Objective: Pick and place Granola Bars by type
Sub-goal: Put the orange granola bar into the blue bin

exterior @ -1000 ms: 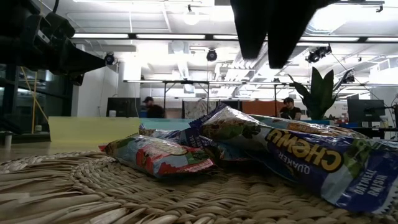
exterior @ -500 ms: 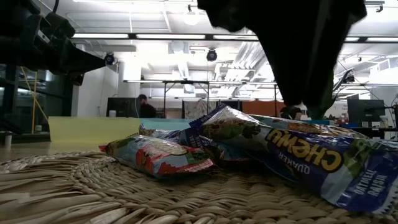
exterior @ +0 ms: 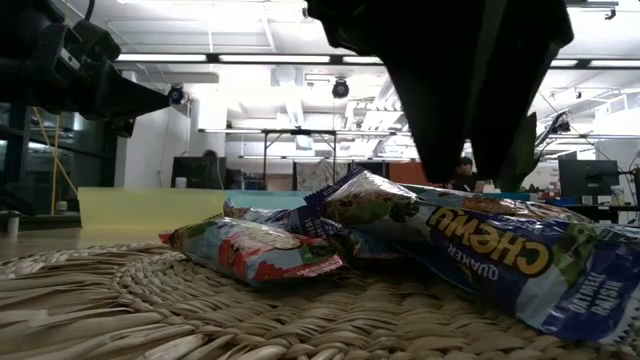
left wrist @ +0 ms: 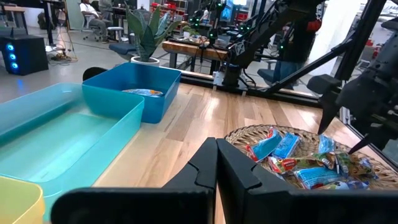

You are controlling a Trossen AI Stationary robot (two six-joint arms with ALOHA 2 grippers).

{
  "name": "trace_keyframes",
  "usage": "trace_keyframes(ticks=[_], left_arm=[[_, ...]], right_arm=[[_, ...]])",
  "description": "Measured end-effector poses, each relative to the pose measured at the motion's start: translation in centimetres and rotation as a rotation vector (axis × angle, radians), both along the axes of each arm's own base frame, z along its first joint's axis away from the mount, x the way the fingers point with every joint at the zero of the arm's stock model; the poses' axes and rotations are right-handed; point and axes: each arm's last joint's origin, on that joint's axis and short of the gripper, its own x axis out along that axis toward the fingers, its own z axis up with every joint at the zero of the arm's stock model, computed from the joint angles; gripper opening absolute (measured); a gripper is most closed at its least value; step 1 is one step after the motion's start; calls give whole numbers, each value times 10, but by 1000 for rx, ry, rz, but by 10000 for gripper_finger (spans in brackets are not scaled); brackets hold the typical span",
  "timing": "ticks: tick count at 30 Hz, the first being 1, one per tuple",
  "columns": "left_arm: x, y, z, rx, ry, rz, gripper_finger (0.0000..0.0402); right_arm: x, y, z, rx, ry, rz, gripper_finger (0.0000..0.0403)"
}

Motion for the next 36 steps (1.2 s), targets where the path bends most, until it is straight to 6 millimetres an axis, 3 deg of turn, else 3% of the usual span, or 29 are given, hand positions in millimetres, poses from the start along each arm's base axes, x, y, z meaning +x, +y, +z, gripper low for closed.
trace_keyframes(ticks=[8,16,30,36], left_arm=[[0,0,0,0,0,0,0],[0,0,0,0,0,0,0],[0,0,0,0,-1,0,0],[0,0,0,0,0,0,0]], right_arm=[[9,-1,-7,31,-72,16,269],[5,-5,-23,40,-13,8,268],[2,-7,-23,25,16,14,261],[2,-7,-23,23,19,14,232]])
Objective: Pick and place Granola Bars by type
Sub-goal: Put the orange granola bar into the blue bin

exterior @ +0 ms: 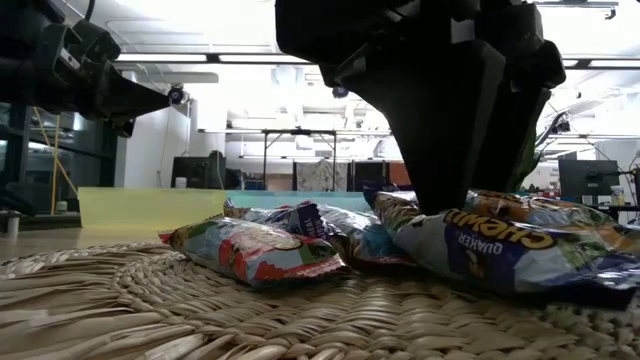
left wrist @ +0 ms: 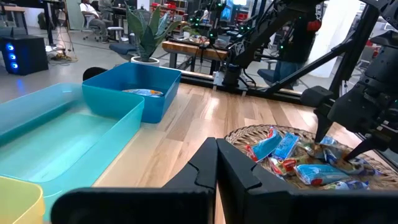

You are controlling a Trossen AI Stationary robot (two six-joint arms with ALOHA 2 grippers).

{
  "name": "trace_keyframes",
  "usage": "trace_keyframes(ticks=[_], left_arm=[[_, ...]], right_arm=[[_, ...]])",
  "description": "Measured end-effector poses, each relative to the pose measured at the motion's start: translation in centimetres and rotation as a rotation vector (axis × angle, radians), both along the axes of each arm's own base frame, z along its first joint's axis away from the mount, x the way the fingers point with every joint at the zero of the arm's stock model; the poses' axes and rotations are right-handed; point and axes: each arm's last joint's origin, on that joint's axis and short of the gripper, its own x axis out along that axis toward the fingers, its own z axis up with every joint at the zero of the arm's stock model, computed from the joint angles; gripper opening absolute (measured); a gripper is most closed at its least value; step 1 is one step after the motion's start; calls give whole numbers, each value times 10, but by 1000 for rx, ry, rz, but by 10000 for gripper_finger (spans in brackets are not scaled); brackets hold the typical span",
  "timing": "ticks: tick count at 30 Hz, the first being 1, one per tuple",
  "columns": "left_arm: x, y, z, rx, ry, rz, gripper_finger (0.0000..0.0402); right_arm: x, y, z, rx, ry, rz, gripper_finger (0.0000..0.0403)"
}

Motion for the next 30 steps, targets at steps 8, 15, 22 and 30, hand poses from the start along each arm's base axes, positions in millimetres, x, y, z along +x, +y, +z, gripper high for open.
trace_keyframes(ticks=[8,15,22,30], left_arm=[[0,0,0,0,0,0,0],[0,0,0,0,-1,0,0],[0,0,0,0,0,0,0],[0,0,0,0,0,0,0]], right_arm=[[0,0,0,0,1,0,174],[0,0,0,16,10,-2,138],[-6,-4,25,8,-36,-11,118],[-10,-8,49,5,-104,-17,92]])
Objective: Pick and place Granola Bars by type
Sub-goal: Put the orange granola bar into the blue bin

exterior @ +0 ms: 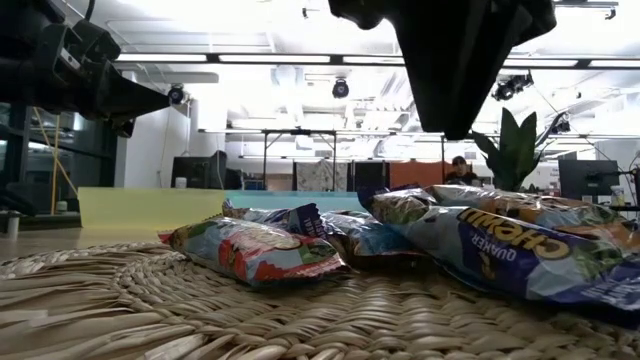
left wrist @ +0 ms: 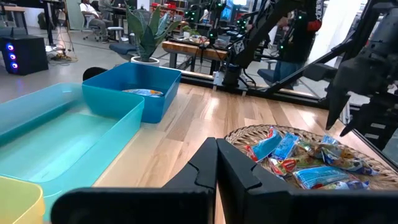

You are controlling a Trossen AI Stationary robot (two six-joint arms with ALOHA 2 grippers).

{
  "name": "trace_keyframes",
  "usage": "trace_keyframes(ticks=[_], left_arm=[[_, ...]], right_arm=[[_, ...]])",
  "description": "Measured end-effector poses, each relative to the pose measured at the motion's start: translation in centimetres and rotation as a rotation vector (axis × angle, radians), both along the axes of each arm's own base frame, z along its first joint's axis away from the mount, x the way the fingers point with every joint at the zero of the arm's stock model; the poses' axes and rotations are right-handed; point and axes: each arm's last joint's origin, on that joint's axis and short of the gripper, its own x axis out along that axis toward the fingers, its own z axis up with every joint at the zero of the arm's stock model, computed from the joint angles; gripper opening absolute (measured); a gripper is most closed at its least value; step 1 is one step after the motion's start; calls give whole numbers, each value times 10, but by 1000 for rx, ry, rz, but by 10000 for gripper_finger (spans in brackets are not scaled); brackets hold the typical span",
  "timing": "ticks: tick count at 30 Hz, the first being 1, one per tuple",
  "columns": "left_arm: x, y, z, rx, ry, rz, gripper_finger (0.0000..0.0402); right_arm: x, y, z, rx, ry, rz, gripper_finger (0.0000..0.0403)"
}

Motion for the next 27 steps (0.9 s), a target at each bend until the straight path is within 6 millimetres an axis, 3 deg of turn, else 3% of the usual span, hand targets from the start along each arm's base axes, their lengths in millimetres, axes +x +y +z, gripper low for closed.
trace_keyframes(ticks=[4,8,14,20,27], left_arm=[[0,0,0,0,0,0,0],[0,0,0,0,0,0,0],[0,0,0,0,0,0,0],[0,0,0,0,0,0,0],[0,0,0,0,0,0,0]], right_arm=[[1,1,0,6,-12,-25,86],[1,3,-13,38,1,-47,91],[-6,2,-29,45,75,-70,132],[-5,3,-31,50,64,-73,172],[-3,3,-31,48,30,-72,181]])
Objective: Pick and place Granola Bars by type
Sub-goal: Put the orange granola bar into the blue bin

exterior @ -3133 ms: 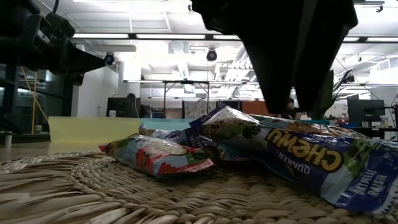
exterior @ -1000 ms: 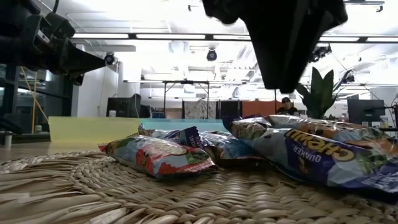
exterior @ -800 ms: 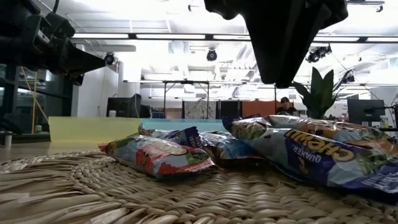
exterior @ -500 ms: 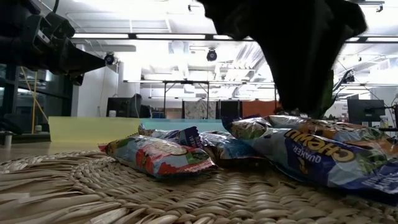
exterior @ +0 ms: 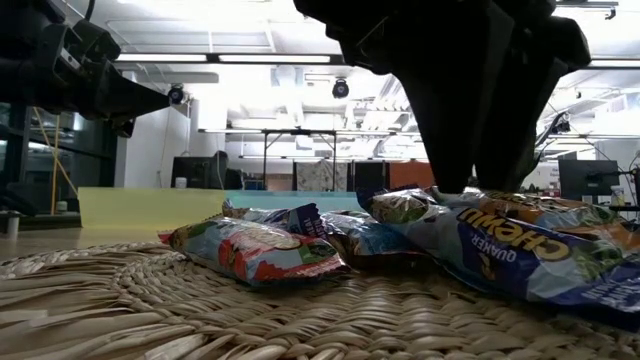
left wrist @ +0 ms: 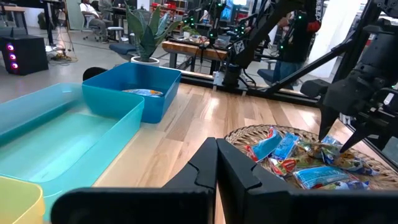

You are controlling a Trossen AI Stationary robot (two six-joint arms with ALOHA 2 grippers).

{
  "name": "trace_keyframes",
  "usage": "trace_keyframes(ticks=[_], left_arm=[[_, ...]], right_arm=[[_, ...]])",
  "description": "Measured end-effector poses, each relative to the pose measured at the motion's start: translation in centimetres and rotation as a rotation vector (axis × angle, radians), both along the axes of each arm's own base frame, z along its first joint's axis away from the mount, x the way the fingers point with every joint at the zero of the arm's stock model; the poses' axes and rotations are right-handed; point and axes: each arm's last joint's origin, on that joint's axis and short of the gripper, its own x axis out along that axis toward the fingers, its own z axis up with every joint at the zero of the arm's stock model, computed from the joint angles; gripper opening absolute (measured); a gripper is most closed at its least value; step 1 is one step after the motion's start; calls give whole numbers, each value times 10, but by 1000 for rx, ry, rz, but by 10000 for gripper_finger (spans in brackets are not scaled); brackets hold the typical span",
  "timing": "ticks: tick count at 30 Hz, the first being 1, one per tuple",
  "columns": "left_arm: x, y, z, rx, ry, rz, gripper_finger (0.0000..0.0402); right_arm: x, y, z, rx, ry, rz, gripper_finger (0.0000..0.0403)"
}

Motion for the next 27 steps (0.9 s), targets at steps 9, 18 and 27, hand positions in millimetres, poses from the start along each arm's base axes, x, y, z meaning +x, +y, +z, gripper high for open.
trace_keyframes(ticks=[9,18,27], left_arm=[[0,0,0,0,0,0,0],[0,0,0,0,0,0,0],[0,0,0,0,0,0,0]], right_arm=[[0,-1,0,-31,-15,8,181],[-4,-3,-10,-32,24,0,181],[-4,-2,-20,10,28,-9,181]])
